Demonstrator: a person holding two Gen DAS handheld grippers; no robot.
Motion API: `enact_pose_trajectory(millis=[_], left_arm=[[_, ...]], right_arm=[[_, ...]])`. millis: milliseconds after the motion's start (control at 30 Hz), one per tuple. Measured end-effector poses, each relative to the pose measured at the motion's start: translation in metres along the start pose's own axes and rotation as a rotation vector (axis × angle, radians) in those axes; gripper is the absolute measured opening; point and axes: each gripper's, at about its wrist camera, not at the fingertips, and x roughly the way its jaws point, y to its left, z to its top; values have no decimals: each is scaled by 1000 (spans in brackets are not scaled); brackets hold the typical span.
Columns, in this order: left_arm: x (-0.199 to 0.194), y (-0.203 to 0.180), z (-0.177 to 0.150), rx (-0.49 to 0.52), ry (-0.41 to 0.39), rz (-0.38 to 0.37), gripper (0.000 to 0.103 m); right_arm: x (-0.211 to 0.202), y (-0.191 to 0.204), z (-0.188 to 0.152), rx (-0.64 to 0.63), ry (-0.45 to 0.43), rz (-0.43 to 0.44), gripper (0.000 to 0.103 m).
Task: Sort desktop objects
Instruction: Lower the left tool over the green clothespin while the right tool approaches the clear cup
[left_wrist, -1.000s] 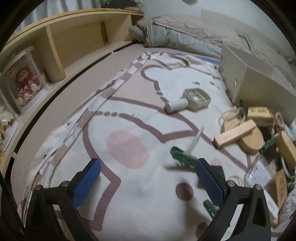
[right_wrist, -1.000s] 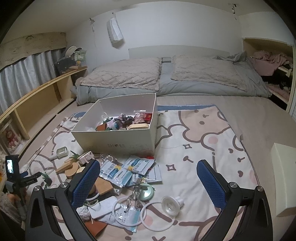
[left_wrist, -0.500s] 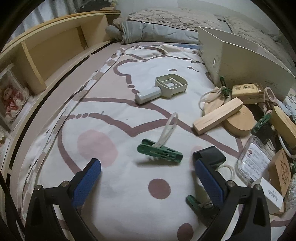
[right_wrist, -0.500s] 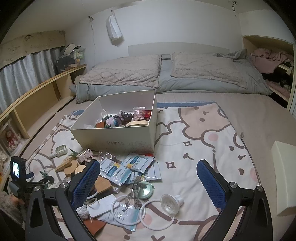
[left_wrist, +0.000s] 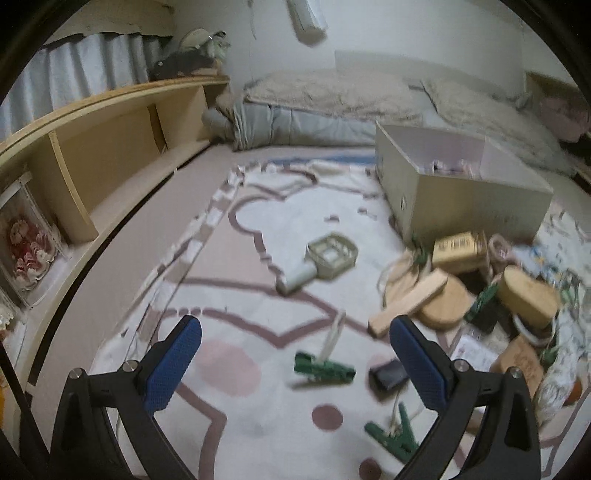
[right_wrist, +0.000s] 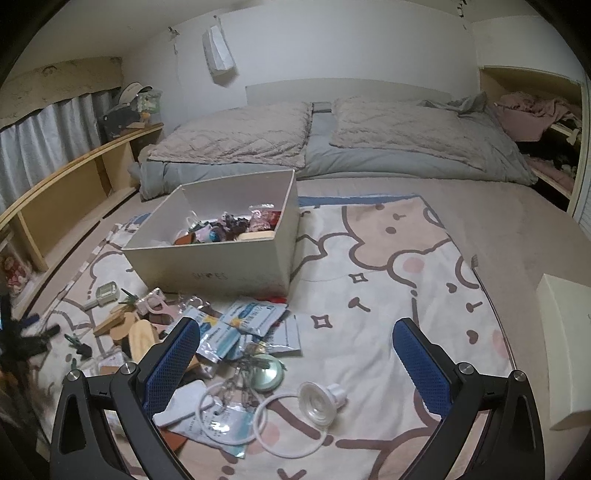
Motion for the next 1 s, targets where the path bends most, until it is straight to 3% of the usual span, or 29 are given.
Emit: enact_pose_trajectory(millis=[233, 600, 800, 1000], left_arm=[[5, 9, -1, -56, -41, -3, 103], [19, 15, -22, -67, -26, -3, 103], [22, 15, -30, -62, -21, -11, 103], [25, 12, -37, -52, -19, -30, 103]], right_arm=[[19, -7, -18, -45, 22, -22, 103], [58, -12, -58, -134, 171, -60, 103], [77, -33, -74, -72, 259, -122, 103], [81, -66, -71, 54, 237, -222, 103]])
